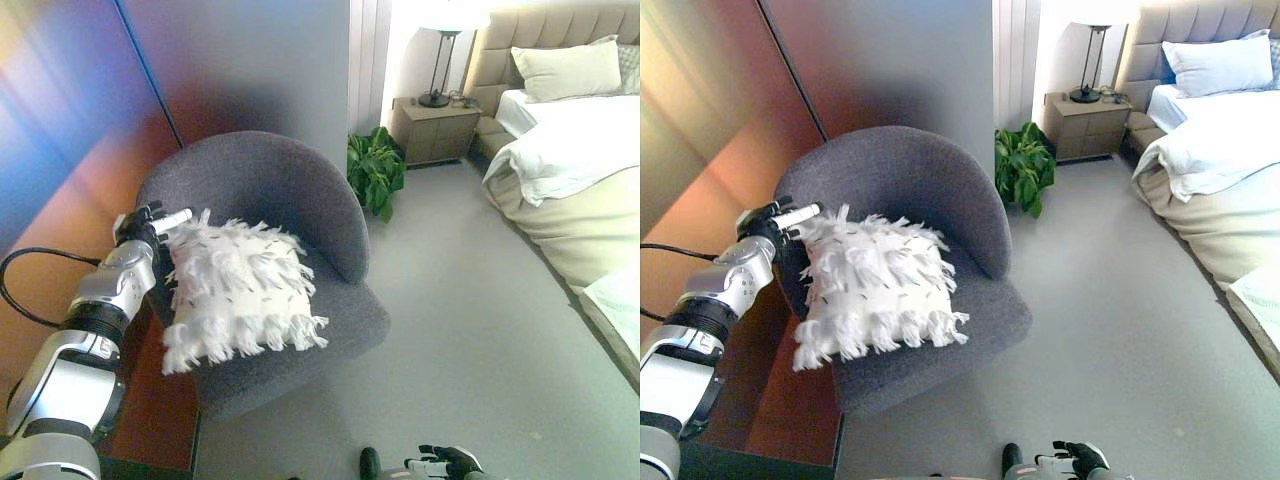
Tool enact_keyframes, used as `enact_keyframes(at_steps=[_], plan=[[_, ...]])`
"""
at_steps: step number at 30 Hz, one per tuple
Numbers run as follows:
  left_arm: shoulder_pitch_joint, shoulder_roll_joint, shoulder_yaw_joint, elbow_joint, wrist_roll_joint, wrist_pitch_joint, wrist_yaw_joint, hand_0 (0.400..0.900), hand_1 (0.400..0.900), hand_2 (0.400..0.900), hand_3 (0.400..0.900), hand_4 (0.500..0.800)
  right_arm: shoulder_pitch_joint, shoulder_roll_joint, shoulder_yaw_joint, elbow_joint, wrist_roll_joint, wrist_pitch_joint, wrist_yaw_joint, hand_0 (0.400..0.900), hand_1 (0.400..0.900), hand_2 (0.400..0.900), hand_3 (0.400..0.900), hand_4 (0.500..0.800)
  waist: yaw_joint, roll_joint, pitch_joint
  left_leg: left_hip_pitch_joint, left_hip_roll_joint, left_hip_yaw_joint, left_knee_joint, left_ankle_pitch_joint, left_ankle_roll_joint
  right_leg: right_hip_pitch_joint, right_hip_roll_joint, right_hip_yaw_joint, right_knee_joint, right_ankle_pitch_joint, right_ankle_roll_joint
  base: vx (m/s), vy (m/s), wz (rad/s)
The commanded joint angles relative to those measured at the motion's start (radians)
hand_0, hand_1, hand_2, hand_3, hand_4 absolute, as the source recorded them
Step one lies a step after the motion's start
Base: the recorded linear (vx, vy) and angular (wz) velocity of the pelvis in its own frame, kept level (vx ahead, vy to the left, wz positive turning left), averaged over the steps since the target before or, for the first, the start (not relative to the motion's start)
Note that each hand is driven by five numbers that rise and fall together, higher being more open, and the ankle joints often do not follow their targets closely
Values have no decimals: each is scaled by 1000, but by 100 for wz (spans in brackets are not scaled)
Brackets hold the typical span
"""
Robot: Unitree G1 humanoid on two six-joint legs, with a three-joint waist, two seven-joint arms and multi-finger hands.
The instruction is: Pick up the pillow and put it on the sofa.
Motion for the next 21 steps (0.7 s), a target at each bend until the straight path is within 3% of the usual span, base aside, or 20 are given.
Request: enact_keyframes(at_steps=[1, 13, 21], plan=[[-196, 93, 63, 54, 55, -112, 17, 900, 900, 900, 900, 800, 61, -34, 35, 55, -5, -3, 12, 900, 900, 900, 900, 800, 23, 27, -54, 1, -28, -2, 25, -73, -13, 52, -57, 40, 82, -167, 121, -3, 2, 3], [-184, 81, 59, -20, -11, -162, -41, 900, 900, 900, 900, 800, 53, -30, 35, 67, -19, -14, 18, 900, 900, 900, 900, 800, 39, 25, -59, 4, -25, -8, 35, -80, -15, 62, -56, 31, 82, -172, 117, -14, -2, 1], [-79, -38, 100, -142, -56, -151, -85, 900, 900, 900, 900, 800, 30, -17, 38, 70, -26, -12, 28, 900, 900, 900, 900, 800, 55, 15, -64, 4, -23, -21, 49, -86, -15, 67, -51, 30, 89, -178, 110, -38, -11, 0]])
